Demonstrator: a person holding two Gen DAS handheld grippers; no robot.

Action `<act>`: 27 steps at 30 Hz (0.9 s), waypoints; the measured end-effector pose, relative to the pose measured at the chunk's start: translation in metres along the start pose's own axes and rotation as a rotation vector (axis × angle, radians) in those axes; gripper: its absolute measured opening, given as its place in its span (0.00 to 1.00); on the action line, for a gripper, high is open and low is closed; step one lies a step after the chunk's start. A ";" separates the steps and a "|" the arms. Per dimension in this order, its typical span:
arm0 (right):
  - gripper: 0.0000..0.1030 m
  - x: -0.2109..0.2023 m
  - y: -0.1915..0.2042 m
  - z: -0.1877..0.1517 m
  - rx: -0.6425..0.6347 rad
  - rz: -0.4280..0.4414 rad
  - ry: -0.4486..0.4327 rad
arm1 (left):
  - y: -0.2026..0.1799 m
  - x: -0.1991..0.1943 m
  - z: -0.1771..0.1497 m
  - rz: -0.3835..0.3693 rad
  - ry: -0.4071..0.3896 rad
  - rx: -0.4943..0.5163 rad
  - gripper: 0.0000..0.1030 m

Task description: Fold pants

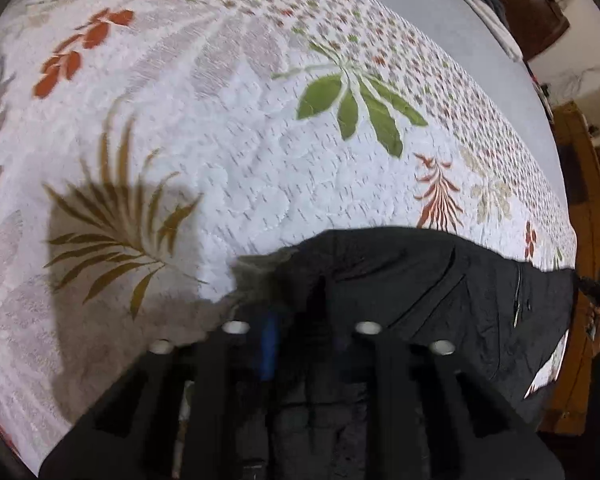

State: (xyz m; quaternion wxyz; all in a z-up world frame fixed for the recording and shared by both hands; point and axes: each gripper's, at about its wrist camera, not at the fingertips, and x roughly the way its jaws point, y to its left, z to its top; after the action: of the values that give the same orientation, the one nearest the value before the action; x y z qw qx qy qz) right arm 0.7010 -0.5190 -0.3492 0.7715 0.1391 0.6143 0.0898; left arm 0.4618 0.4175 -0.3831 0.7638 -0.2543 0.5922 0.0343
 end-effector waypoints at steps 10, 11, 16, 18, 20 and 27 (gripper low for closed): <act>0.07 -0.073 0.011 -0.012 -0.004 -0.026 -0.116 | -0.021 -0.056 -0.007 -0.017 -0.127 -0.010 0.12; 0.07 -0.078 0.013 -0.014 -0.002 -0.025 -0.127 | -0.023 -0.063 -0.008 -0.026 -0.139 -0.011 0.12; 0.07 -0.114 0.014 -0.038 0.010 -0.026 -0.173 | -0.034 -0.092 -0.019 -0.050 -0.181 0.007 0.12; 0.07 -0.129 0.012 -0.049 0.020 -0.027 -0.188 | -0.038 -0.104 -0.025 -0.062 -0.200 0.013 0.12; 0.07 -0.141 0.011 -0.058 0.029 -0.025 -0.206 | -0.044 -0.116 -0.029 -0.071 -0.216 0.021 0.12; 0.07 -0.185 0.007 -0.096 0.044 -0.016 -0.263 | -0.061 -0.154 -0.047 -0.108 -0.266 0.048 0.12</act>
State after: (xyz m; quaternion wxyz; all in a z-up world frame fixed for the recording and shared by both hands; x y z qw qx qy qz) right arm 0.5657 -0.5591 -0.1963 0.8428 0.1616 0.5108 0.0513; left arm 0.3960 0.3827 -0.2281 0.8422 -0.2605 0.4718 0.0126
